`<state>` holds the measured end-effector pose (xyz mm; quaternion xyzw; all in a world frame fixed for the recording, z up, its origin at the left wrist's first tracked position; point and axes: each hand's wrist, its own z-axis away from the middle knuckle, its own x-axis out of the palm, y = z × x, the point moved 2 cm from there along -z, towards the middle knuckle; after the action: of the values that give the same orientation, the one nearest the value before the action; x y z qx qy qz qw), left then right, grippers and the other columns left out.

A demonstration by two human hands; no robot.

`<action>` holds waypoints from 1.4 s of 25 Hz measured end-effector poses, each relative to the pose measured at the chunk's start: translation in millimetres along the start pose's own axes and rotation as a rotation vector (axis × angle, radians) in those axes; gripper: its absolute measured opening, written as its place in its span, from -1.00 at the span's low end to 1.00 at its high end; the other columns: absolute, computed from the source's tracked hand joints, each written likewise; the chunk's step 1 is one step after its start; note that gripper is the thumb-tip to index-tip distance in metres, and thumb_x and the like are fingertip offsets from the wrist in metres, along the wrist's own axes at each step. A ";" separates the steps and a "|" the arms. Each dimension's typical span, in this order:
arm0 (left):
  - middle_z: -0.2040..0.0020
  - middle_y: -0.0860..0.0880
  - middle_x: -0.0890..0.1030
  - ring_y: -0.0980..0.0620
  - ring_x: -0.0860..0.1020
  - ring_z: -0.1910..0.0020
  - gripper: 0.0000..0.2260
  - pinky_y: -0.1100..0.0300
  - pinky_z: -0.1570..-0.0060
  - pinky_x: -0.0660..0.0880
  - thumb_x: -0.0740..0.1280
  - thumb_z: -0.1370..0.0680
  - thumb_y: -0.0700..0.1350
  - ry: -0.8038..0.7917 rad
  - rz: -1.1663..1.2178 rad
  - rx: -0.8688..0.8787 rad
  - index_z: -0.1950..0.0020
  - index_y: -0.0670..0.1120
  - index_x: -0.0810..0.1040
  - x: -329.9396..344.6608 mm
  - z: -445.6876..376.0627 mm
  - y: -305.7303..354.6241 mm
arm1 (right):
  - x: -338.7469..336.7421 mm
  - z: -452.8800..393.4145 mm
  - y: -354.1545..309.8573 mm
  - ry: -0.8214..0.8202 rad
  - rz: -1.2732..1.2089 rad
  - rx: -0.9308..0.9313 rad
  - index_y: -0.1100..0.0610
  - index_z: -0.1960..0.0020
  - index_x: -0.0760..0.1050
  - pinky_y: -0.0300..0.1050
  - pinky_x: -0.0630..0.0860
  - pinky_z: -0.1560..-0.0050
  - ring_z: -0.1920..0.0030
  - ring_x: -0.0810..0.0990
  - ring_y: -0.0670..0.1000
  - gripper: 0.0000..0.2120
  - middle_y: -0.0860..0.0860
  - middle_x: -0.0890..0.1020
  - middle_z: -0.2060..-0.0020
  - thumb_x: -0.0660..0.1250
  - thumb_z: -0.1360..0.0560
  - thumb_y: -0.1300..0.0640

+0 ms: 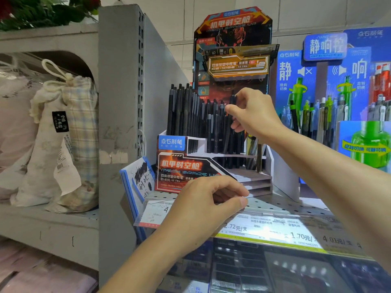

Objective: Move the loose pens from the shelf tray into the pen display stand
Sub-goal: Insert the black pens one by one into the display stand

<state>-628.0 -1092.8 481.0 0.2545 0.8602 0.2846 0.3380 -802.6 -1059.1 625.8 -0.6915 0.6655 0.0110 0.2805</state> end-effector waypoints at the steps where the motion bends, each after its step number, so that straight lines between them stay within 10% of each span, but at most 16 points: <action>1: 0.22 0.11 0.69 0.25 0.56 0.36 -0.95 0.40 0.44 0.41 0.45 -0.55 -0.05 -0.001 0.002 -0.003 0.03 0.09 0.70 0.0 0.2 0.1 | 0.4 -0.6 -0.4 -0.011 -0.003 0.007 0.17 -0.21 0.49 -0.10 0.70 0.25 0.40 0.70 -0.05 -0.77 0.05 0.67 0.27 0.36 -0.62 0.08; 35: 0.27 0.02 0.69 0.23 0.52 0.46 -0.90 0.45 0.50 0.36 0.41 -0.58 -0.06 0.001 0.113 0.018 0.09 0.00 0.71 -0.5 -4.4 2.6 | -4.9 39.2 -4.7 -0.058 0.291 -0.110 0.05 -0.31 0.36 0.13 0.58 -0.02 0.08 0.62 0.13 -0.65 0.01 0.64 0.16 0.34 -0.59 0.01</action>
<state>-630.2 -1092.7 485.6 0.3054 0.8471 0.2957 0.3188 -784.8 -1039.1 596.4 -0.6015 0.7487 0.1078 0.2569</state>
